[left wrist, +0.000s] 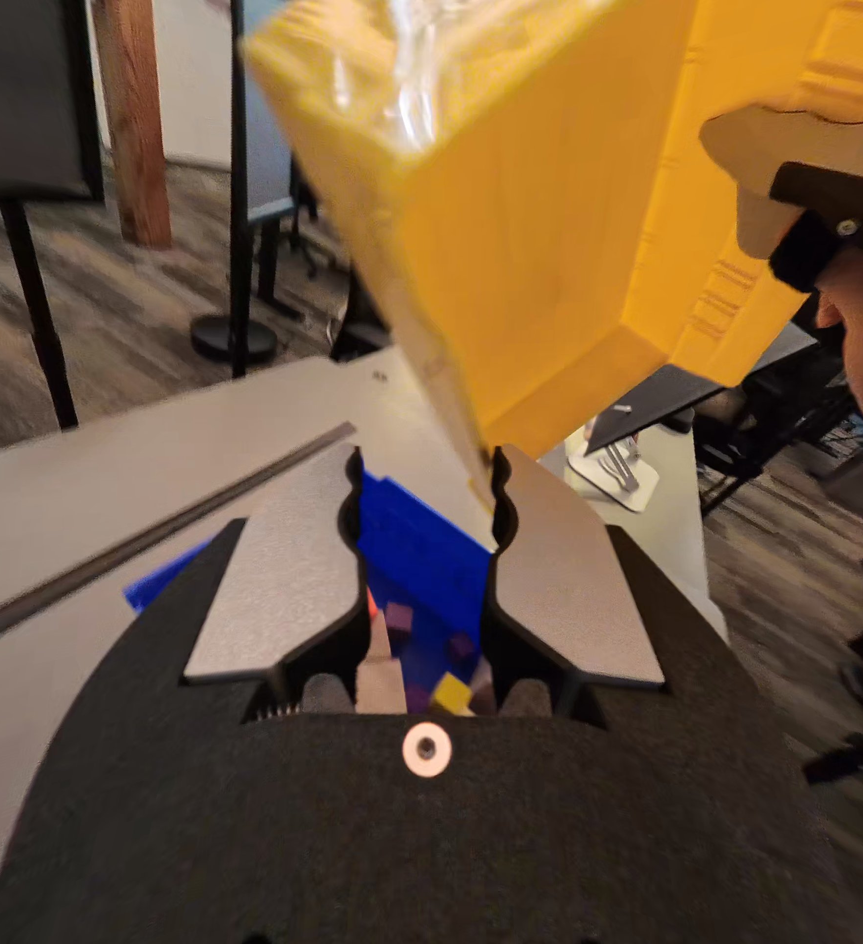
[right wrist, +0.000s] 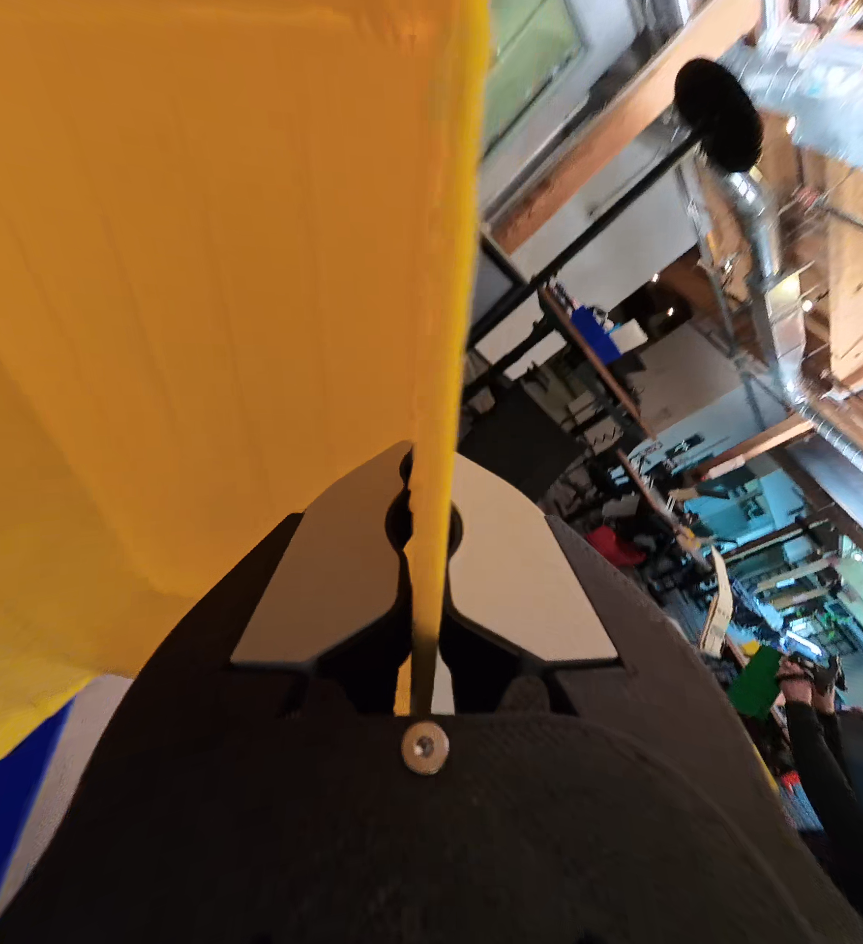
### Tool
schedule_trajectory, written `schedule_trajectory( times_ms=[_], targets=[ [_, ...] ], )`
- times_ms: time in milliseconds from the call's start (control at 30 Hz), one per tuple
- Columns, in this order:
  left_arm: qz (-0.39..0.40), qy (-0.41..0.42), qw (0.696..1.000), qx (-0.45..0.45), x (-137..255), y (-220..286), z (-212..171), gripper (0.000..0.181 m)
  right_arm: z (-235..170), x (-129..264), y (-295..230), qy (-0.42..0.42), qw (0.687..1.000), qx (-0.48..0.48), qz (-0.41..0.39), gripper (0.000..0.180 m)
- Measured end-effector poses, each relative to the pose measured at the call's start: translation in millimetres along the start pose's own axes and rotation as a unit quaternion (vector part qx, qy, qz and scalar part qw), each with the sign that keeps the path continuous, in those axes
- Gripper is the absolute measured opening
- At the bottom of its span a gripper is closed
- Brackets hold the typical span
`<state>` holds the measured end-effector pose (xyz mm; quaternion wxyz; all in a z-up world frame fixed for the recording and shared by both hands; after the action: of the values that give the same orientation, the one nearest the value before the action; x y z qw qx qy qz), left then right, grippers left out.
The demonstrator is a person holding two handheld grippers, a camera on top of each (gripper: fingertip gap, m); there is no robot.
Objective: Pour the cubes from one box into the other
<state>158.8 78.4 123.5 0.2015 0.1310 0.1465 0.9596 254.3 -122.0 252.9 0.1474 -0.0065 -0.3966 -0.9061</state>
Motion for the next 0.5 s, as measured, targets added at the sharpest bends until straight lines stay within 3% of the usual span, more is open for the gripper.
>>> schedule_trajectory(
  times_ms=[133,267,433,500],
  targets=[
    [0.031,-0.15,0.986,0.06,14,-24,-17,0.055,-33,-10,34,-0.081,0.997,0.014,-0.008,0.004],
    [0.108,-0.301,0.945,0.073,20,-67,-59,0.059,-76,-22,50,-0.189,0.981,0.037,0.024,0.005],
    [0.056,-0.389,0.899,0.192,9,-79,-97,0.054,-135,-41,53,-0.34,0.936,0.065,0.057,0.005],
    [0.037,-0.425,0.877,0.221,3,-77,-106,0.042,-158,-48,49,-0.384,0.918,0.066,0.074,0.005]
  ],
)
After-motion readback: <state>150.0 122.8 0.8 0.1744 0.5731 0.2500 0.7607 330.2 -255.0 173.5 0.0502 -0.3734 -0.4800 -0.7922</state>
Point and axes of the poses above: each gripper's, where its closed fingertips meet, x back along the fingers, z out of its top, y = z × x across the jaws, the point moved 8 cm from there along x, back along the fingers, and after that the axes turned 4 degrees about -y, right-handed, at the moved point
